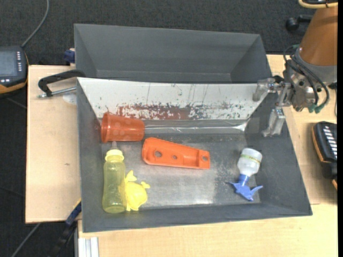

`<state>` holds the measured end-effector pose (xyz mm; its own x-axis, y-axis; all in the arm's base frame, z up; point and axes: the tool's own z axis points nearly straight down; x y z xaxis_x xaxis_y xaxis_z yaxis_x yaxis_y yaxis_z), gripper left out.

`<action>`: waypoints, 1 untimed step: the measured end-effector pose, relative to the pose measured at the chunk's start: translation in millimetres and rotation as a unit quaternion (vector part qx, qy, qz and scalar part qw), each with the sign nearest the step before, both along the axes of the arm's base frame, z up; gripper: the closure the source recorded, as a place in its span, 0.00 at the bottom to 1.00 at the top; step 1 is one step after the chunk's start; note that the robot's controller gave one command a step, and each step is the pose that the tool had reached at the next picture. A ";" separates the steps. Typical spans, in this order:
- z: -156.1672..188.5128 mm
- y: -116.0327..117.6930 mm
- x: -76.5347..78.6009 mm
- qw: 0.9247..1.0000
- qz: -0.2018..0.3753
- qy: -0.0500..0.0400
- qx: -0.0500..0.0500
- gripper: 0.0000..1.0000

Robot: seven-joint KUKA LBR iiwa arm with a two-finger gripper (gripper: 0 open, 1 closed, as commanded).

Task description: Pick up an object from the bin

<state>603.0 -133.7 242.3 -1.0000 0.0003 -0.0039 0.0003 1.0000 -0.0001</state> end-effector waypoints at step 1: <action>-79.1 31.6 -43.1 1.000 0.007 0.001 0.000 0.00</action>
Offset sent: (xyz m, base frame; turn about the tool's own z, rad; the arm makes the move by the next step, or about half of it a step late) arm -0.0108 0.0671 -0.0683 -0.0540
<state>559.9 -102.1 163.2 -0.9999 -0.0147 -0.0016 -0.0147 0.9999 0.0009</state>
